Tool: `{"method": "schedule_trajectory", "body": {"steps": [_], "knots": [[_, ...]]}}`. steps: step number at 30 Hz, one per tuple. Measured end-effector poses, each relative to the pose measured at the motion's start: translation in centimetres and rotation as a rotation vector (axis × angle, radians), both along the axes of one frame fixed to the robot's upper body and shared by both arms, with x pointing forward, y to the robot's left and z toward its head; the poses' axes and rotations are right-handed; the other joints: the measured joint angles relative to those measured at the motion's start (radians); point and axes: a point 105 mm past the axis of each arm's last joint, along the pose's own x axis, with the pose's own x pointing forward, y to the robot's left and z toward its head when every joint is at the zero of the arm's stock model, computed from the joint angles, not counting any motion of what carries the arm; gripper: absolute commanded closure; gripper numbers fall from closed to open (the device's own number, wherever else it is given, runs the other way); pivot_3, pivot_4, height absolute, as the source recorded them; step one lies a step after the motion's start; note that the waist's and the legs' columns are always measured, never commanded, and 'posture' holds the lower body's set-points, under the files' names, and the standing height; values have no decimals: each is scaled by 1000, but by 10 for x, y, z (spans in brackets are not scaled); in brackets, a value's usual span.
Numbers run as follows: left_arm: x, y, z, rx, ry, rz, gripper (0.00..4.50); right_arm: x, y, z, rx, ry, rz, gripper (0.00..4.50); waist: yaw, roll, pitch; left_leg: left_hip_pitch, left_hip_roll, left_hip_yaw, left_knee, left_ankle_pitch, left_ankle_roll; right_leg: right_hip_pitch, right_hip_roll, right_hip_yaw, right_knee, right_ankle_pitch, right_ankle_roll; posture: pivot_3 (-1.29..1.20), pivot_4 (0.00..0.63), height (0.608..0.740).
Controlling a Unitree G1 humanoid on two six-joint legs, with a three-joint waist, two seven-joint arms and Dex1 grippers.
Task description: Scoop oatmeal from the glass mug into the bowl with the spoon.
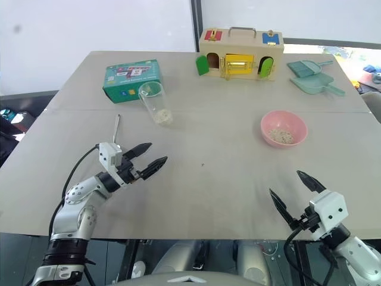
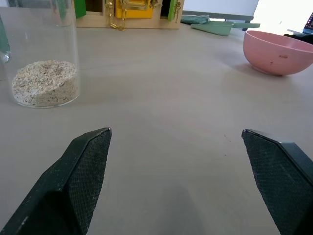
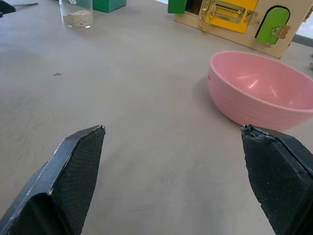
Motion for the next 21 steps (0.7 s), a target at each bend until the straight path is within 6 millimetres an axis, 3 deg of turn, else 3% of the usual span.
{"method": "schedule_trajectory", "body": {"steps": [4,8,11,14,16,21], "knots": [[3,-2,5,-23,-5,26,42,7,1,4,1,-42,31,0,-1,-1,1,0,0,0,1,0,0,0,0,0,0,0,0,0,150,740],[19,-8,28,-88,-48,114,42,19,16,21,86,-124,153,0,-1,-2,1,0,0,0,1,0,0,1,0,0,0,0,0,0,150,740],[44,2,48,-143,-62,342,42,24,45,48,166,-229,343,0,-1,-2,1,0,0,0,2,0,0,0,0,-1,0,1,0,0,150,740],[62,19,56,-89,-46,617,42,21,69,73,212,-313,499,0,-1,-4,1,0,0,0,1,3,-4,0,1,-1,0,1,0,0,150,740],[67,37,53,-7,-4,810,42,19,80,78,234,-308,567,0,0,-6,2,-1,0,0,1,3,-3,0,1,-1,0,1,0,0,150,740],[73,62,60,31,97,1020,42,17,91,82,253,-296,634,0,5,-9,3,-2,0,-1,1,3,-5,-2,1,-2,0,1,0,0,150,740]]}}
